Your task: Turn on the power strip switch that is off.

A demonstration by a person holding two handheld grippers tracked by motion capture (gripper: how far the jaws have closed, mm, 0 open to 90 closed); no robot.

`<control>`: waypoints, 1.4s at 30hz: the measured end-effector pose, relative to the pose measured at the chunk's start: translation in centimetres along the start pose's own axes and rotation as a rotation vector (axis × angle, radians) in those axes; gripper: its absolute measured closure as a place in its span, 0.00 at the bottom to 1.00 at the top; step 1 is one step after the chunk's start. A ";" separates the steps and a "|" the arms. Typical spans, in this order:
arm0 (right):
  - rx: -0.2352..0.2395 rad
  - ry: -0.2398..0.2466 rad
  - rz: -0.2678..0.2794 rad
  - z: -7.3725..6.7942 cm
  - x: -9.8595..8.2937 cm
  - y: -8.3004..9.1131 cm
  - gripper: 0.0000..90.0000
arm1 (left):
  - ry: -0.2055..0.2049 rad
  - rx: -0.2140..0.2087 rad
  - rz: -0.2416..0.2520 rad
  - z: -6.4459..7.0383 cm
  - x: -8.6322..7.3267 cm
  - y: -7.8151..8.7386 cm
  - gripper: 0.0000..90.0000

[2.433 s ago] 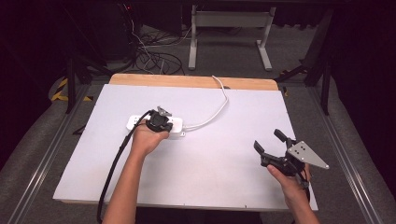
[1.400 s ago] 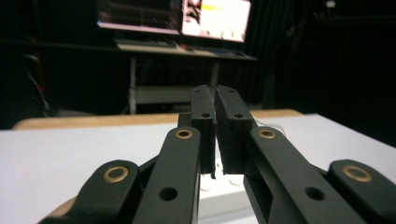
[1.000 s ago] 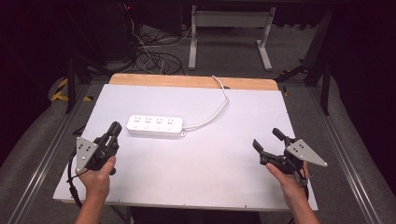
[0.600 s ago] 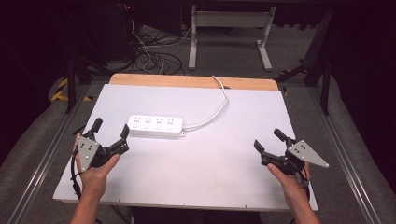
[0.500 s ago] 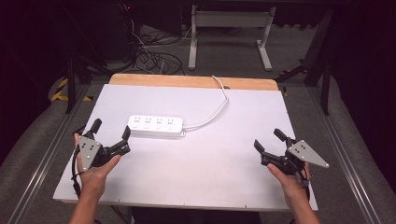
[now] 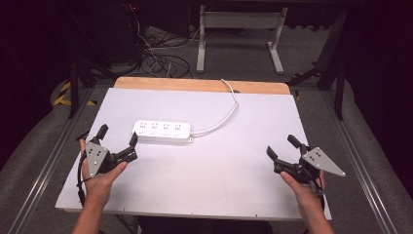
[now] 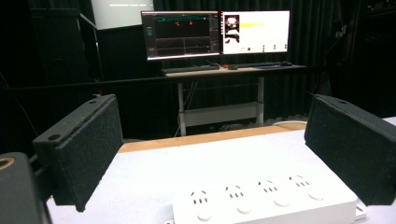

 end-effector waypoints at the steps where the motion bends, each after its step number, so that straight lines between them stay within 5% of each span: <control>1: -0.003 0.004 0.000 0.1 0.0 0.1 0.17 | 0.000 -0.001 -0.002 0.1 0.0 0.0 0.05; 42: 0.011 -0.002 -0.014 -0.2 -0.1 -0.3 0.17 | 0.004 0.003 -0.030 0.0 -0.7 0.2 0.07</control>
Point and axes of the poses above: each handheld gripper's, and its own axes: y roughly backward along the jaws, x roughly out of its top, z roughly to its right, the point moved 10 cm from there along -y, roughly forward along the jaws, and after that the axes turned 3 degrees about x, right-handed, at the moved point
